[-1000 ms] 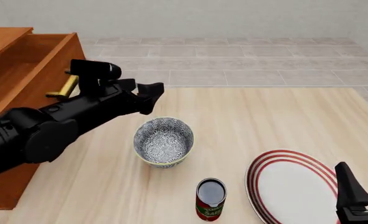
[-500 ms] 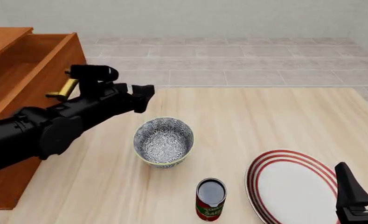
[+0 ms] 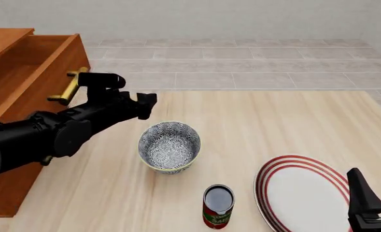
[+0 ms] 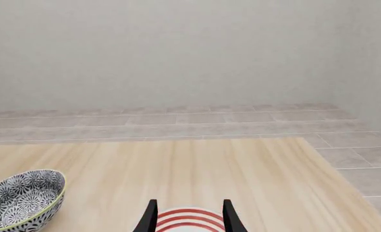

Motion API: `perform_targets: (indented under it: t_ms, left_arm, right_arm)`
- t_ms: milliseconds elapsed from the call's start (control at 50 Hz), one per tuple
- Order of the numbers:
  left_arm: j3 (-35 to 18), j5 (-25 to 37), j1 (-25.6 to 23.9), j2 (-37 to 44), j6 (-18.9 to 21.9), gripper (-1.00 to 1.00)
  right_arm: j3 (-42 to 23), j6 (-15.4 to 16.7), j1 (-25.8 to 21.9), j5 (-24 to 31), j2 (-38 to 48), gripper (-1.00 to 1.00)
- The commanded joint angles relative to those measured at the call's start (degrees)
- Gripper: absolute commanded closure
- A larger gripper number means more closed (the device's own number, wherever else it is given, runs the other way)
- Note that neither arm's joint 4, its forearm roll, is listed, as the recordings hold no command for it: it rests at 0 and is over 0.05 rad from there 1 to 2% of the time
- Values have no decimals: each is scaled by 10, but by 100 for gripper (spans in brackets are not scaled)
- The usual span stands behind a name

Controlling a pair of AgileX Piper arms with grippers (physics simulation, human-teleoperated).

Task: Put the bowl on top of the cabinet.

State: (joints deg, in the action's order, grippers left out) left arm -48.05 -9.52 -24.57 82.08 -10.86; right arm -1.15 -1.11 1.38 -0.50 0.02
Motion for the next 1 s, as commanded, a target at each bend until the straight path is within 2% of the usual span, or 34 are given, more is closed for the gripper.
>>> perform_targets:
  t_ms: [20, 600, 1000]
  left_arm:
    - [2, -8, 5, 18, 14, -100]
    - [22, -22, -15, 45, -4, -100]
    - [45, -33, 1, 40, -10, -100]
  right_arm:
    - [-3, 0, 0, 2, 1, -100]
    - [-1, 0, 0, 1, 0, -100]
    - [1, 3, -2, -1, 0, -100]
